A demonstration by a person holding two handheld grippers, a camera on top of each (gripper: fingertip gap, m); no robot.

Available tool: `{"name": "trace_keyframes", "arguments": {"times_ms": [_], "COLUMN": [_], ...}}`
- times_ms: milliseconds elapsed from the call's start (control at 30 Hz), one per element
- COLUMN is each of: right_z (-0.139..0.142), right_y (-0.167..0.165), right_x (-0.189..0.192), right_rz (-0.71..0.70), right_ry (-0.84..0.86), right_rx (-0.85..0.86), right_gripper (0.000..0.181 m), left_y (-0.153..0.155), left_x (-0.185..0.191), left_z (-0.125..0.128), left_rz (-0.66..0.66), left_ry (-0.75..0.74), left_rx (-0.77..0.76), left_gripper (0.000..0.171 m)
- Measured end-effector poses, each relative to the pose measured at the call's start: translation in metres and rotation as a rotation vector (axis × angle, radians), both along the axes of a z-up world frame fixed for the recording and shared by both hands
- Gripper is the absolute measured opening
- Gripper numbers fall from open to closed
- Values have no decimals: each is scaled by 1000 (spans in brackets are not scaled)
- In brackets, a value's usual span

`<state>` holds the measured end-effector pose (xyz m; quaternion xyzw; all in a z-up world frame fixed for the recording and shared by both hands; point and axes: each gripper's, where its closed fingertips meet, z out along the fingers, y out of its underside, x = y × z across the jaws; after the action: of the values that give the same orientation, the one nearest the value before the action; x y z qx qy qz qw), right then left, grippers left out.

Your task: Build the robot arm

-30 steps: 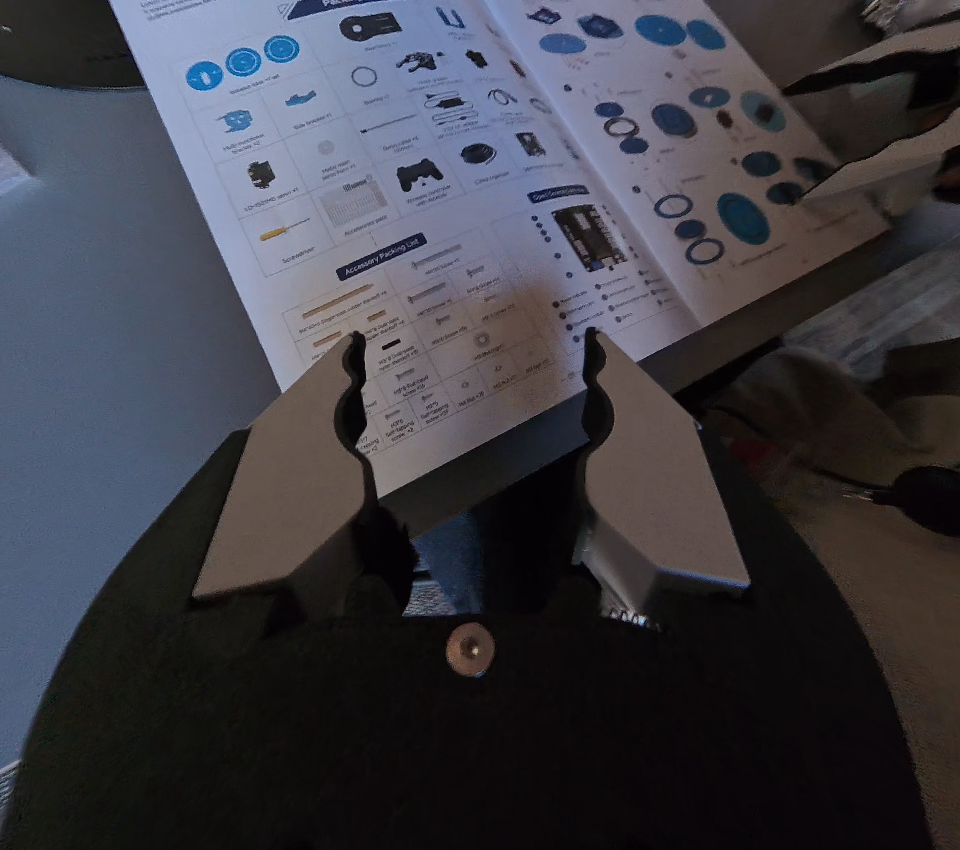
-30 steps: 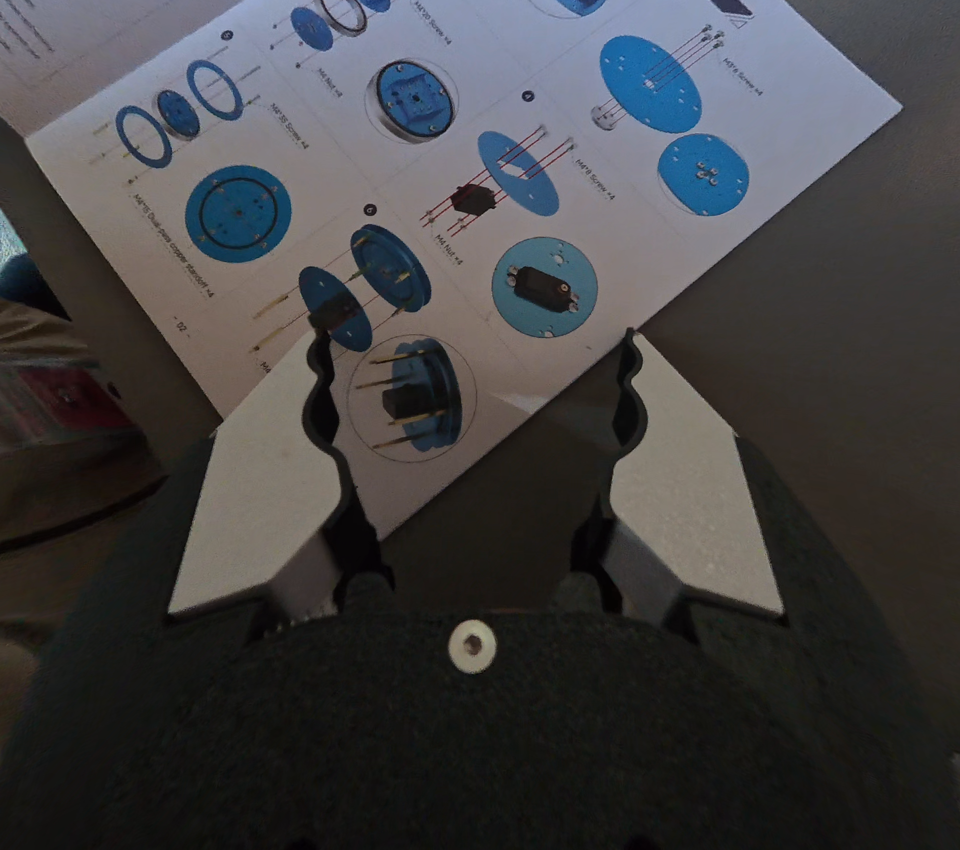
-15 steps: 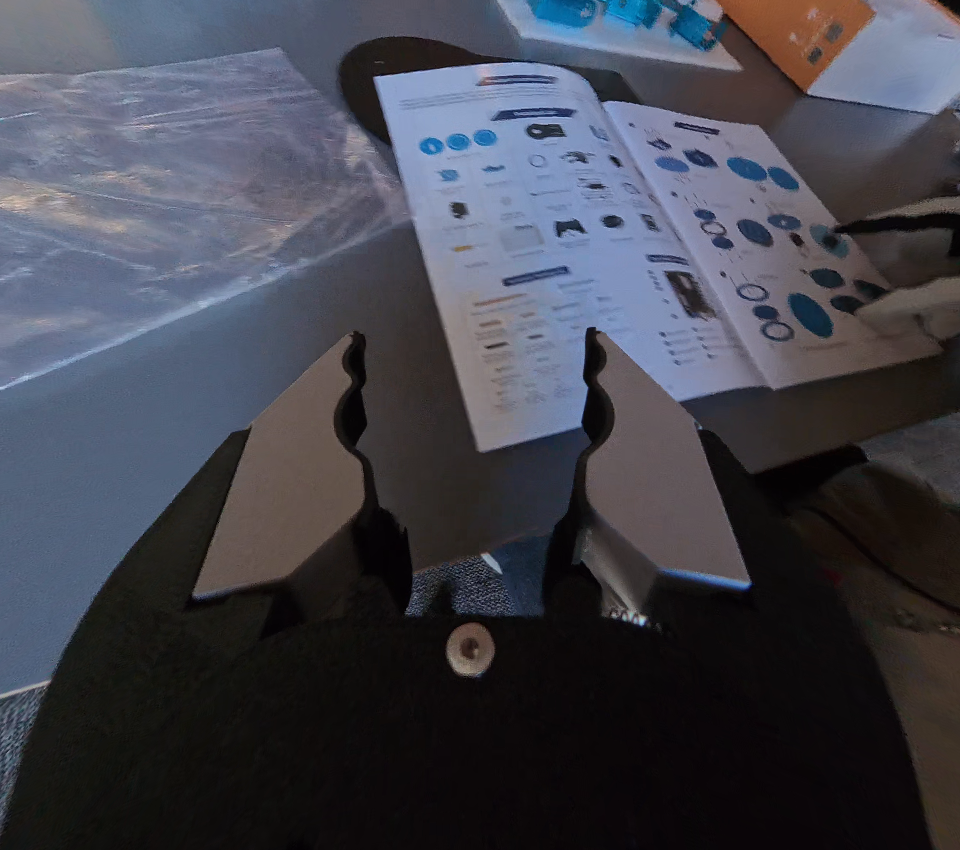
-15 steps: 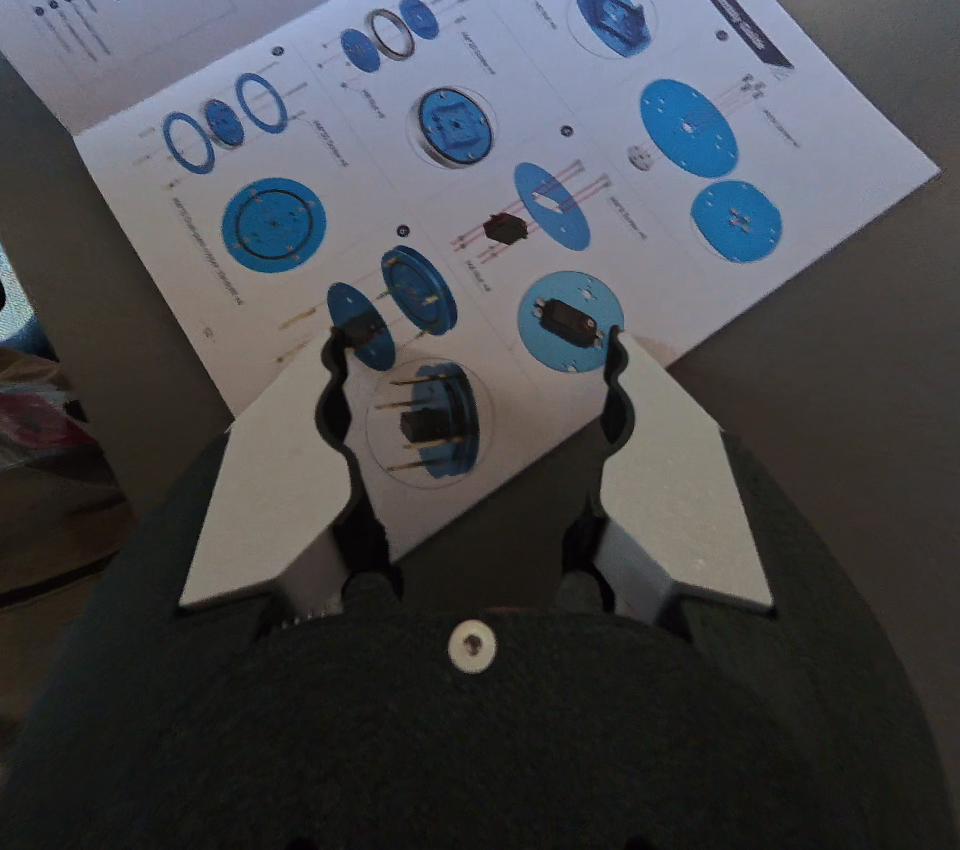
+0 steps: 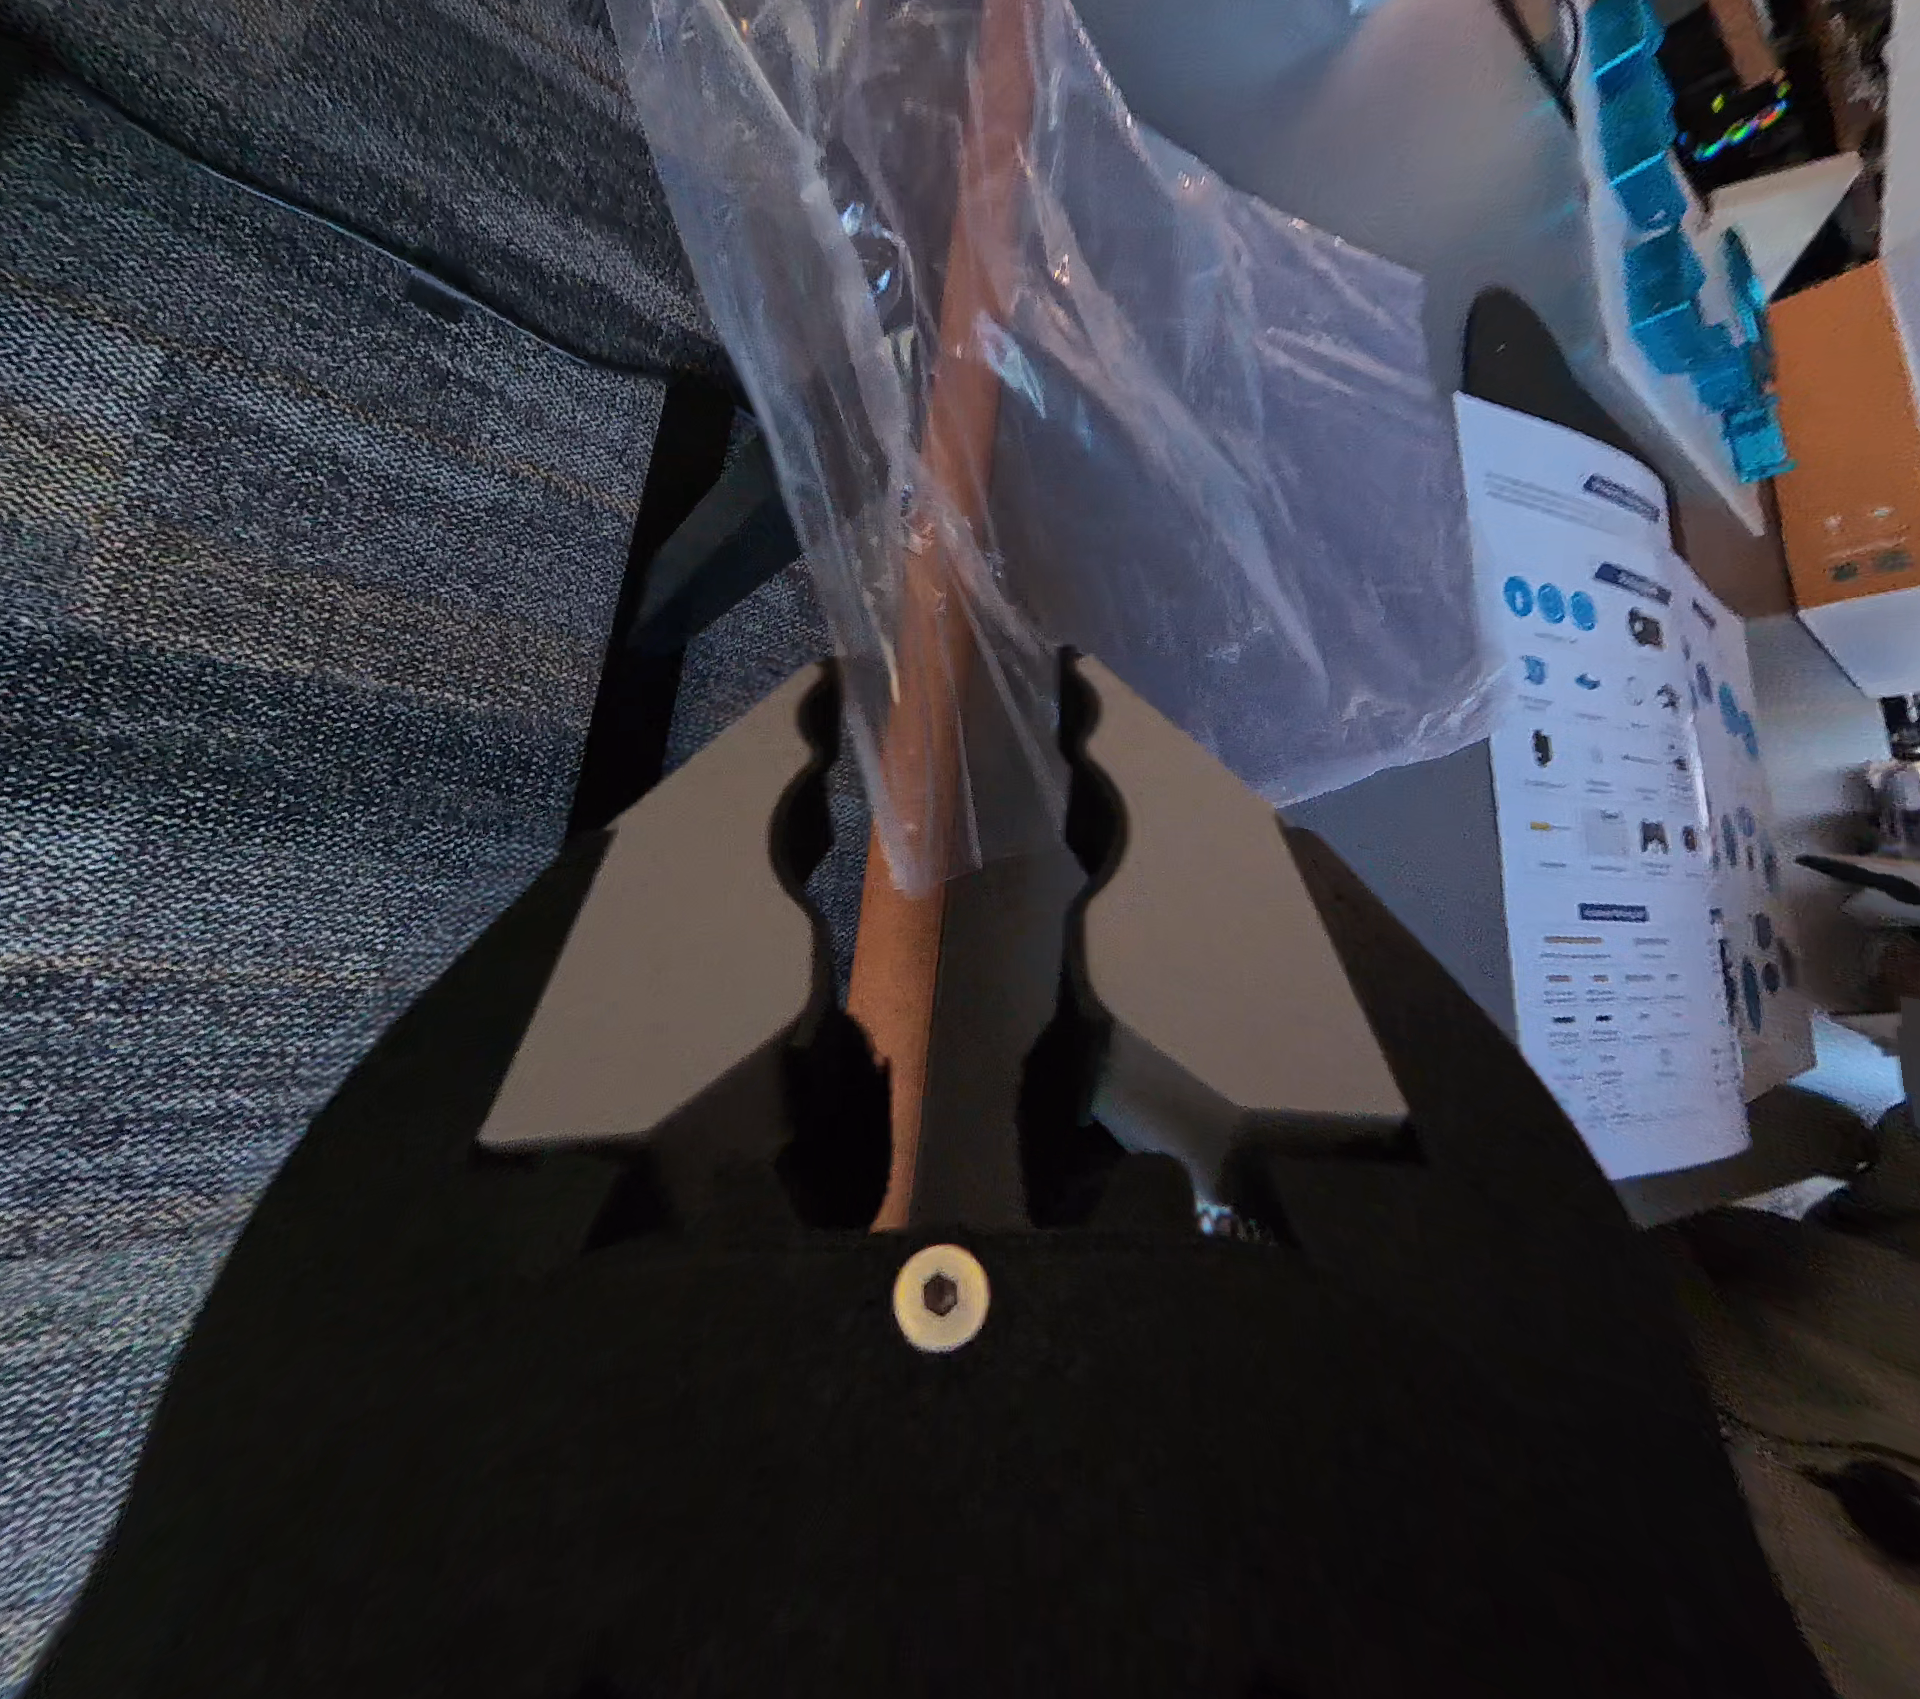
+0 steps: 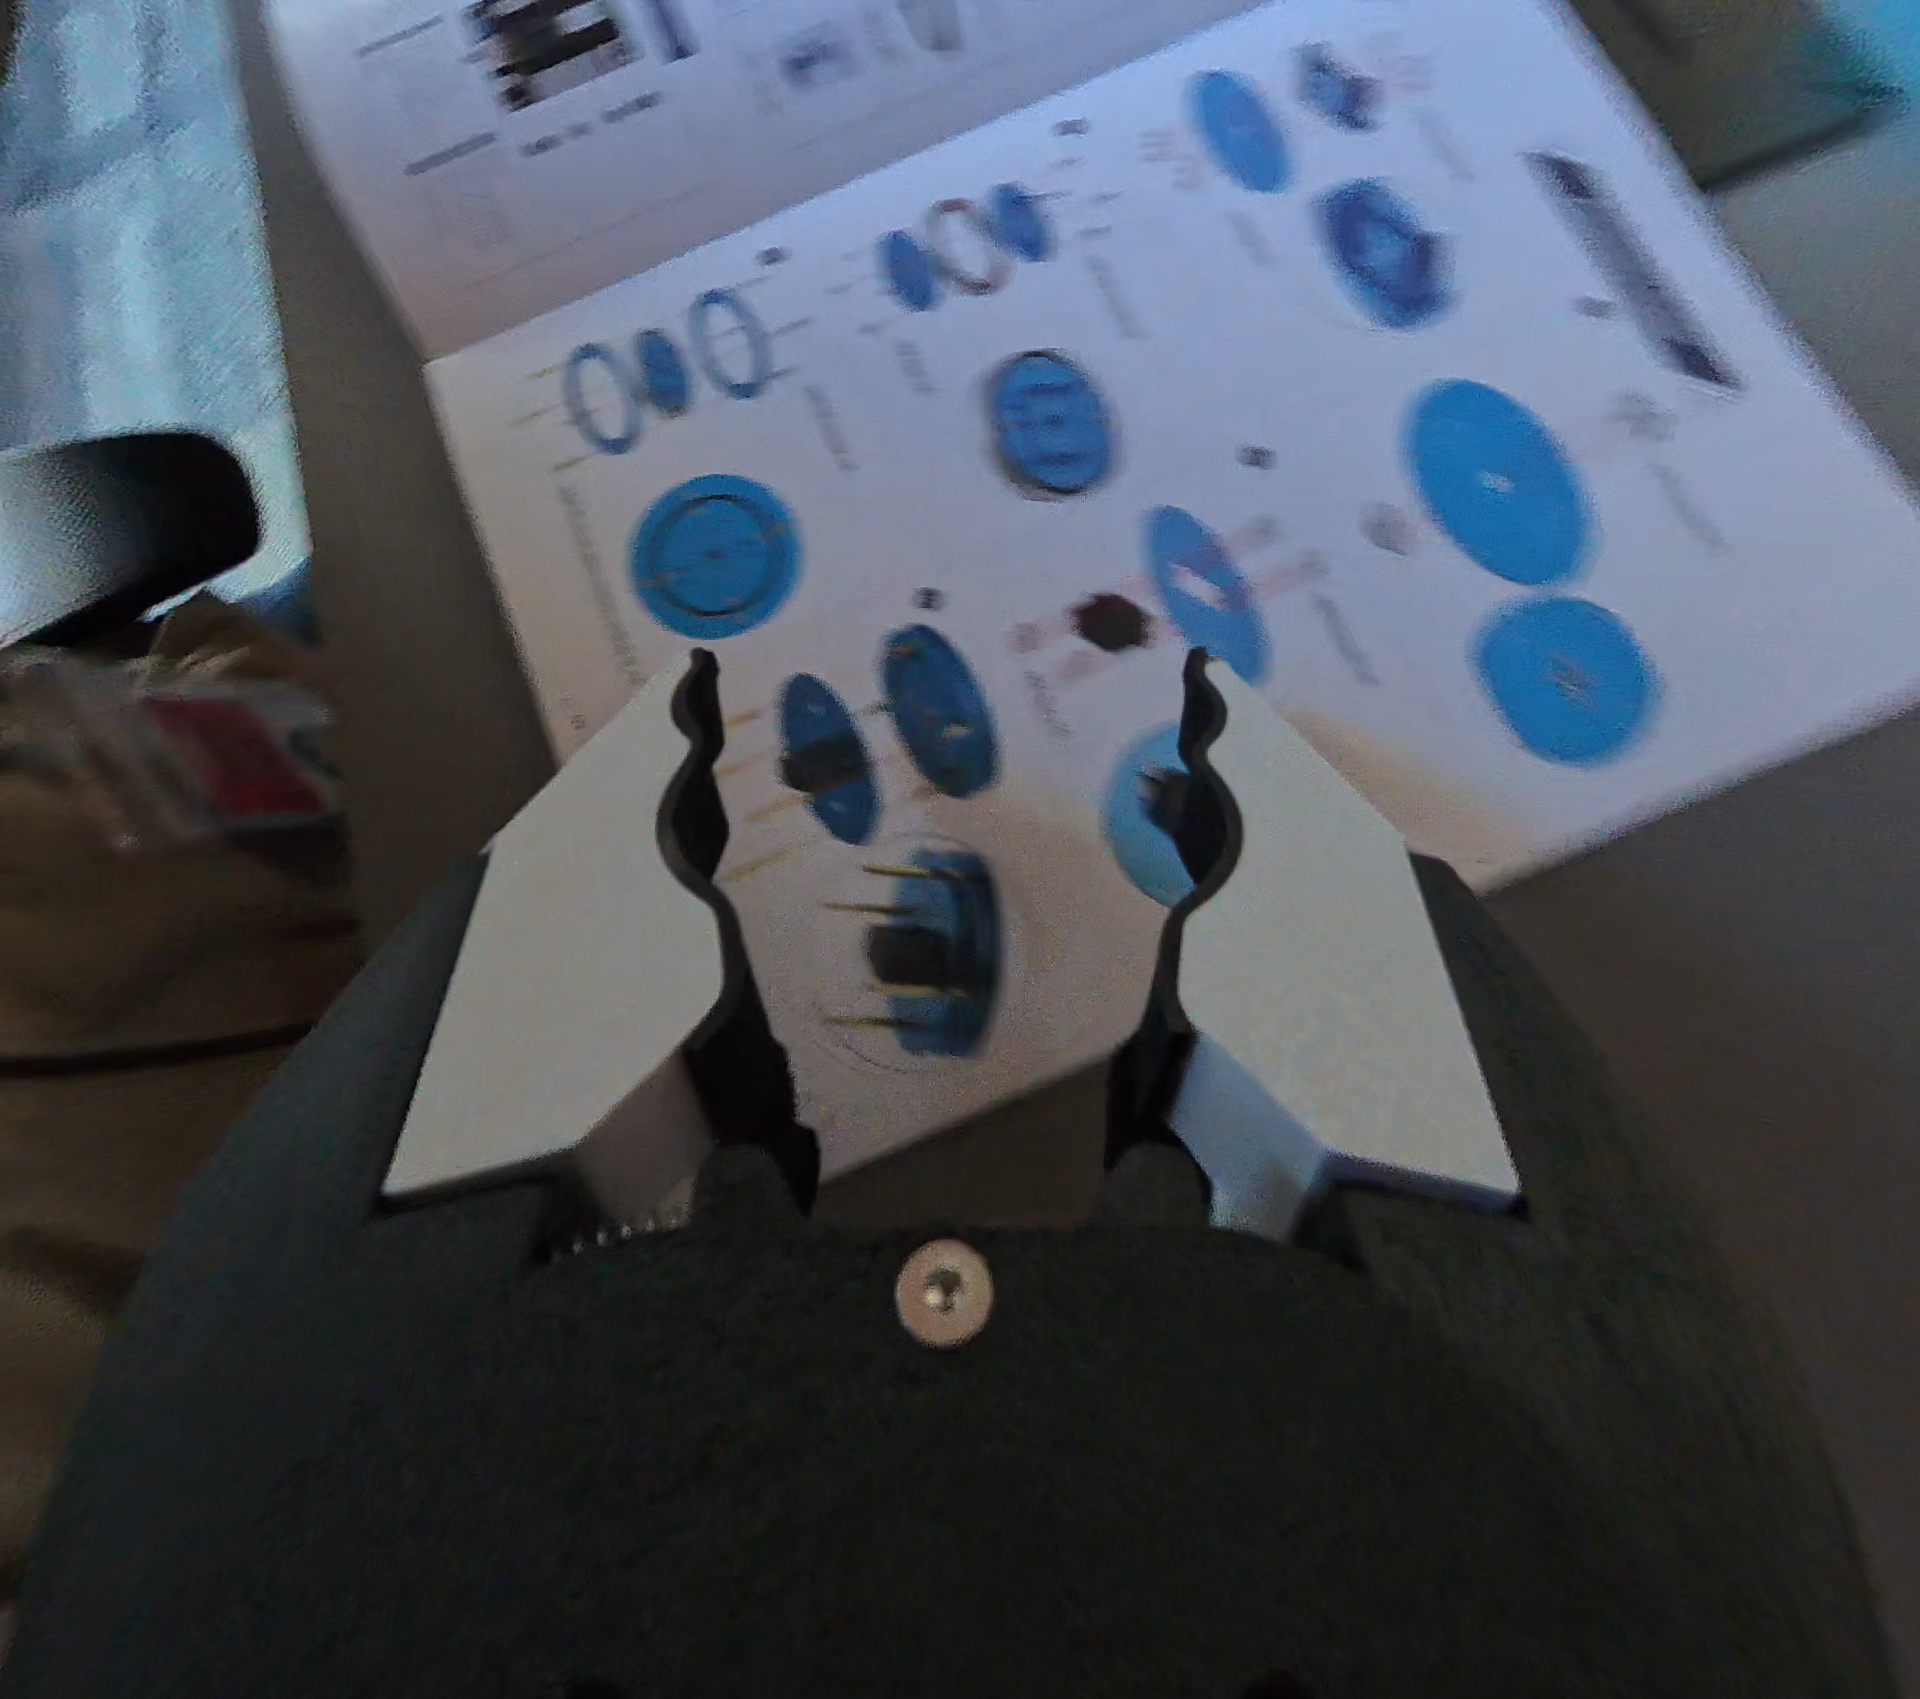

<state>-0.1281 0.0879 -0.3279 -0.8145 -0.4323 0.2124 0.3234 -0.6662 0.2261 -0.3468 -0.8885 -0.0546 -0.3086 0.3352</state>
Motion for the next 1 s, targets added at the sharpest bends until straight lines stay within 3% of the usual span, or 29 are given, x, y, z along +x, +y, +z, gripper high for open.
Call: {"name": "trace_keyframes", "arguments": {"times_ms": [67, 133, 233, 400, 533, 667, 733, 800, 900, 1000], "right_z": [-10, -19, -20, -21, -20, -21, -9, 20, 75, 125], "right_y": [-16, -23, -26, -43, -60, -70, -67, -57, -49, -25], "right_x": [-18, -22, -8, 57, 122, 146, 143, 129, 81, 19], "right_rz": [90, 116, 81, -24, -182, -252, -255, -229, -61, 106], "right_ry": [-34, -63, -86, -112, -140, -199, -200, -182, -130, -89], "right_rx": [-28, -29, 2, 9, -42, -81, -75, -5, 54, 102], "right_gripper": [81, 81, 72, 65, 66, 73, 82, 82, 83, 82], "left_y": [0, 2, 1, -7, -8, -7, -5, -15, -48, -80], "left_x": [6, 5, 10, 45, 104, 161, 157, 137, 89, 89], "left_z": [-3, 2, 28, 108, 150, 171, 165, 138, 97, 66], "left_rz": [-35, -37, -91, -203, -314, -393, -253, -61, 261, 364], "left_ry": [-2, 29, 107, 180, 30, -152, -159, -113, -77, -139], "left_rx": [-2, 16, 97, 292, 369, 400, 391, 348, 325, 286], "left_gripper": [10, 0, 0, 0, 0, 0, 0, 0, 0, 0]}}
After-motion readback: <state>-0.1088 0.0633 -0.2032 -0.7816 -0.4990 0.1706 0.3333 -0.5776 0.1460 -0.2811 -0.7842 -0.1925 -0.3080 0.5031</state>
